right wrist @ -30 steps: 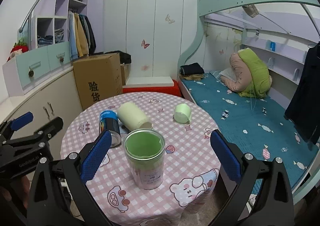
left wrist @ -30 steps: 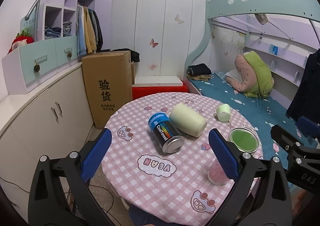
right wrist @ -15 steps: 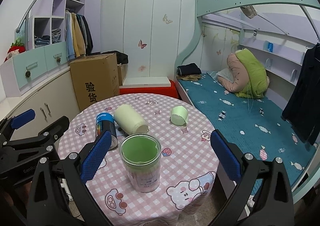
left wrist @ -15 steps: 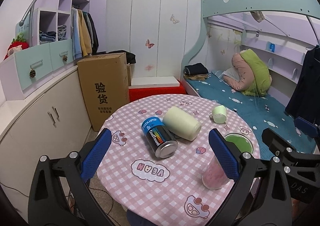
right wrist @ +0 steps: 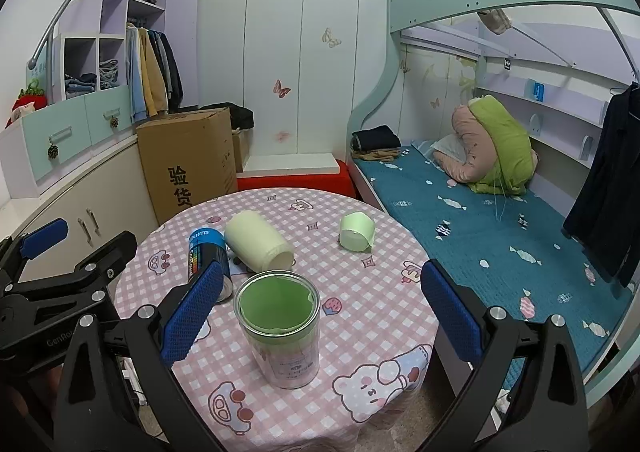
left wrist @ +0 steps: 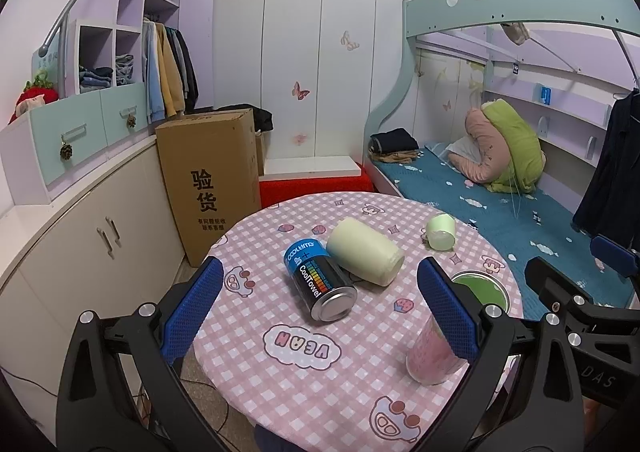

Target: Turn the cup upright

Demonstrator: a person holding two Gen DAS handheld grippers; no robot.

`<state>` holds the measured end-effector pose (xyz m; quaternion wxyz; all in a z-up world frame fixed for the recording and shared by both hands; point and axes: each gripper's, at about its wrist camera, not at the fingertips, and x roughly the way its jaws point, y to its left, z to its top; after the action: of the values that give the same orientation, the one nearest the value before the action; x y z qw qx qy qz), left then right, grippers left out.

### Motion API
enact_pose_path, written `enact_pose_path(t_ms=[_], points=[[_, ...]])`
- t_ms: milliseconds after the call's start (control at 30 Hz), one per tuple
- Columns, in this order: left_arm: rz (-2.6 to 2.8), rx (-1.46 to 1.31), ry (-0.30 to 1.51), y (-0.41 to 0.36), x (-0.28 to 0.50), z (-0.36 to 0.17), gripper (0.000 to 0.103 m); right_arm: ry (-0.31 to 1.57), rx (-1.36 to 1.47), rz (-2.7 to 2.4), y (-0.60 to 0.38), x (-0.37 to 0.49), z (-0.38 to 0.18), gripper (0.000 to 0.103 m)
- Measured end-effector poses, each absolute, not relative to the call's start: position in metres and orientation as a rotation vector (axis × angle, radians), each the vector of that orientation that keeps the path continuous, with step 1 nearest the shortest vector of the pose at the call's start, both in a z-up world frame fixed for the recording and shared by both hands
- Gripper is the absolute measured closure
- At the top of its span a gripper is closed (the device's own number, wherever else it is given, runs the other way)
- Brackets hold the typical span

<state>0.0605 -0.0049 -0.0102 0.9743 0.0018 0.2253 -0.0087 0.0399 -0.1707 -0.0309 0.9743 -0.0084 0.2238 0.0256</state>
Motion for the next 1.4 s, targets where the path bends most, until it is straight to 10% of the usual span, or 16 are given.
enact_pose_path(t_ms=[1400], points=[[-0.007, 0.016, 0.417, -0.005, 0.056, 0.002, 0.005, 0.441, -0.019, 0.050, -0.170, 0.037, -0.024, 0.008]])
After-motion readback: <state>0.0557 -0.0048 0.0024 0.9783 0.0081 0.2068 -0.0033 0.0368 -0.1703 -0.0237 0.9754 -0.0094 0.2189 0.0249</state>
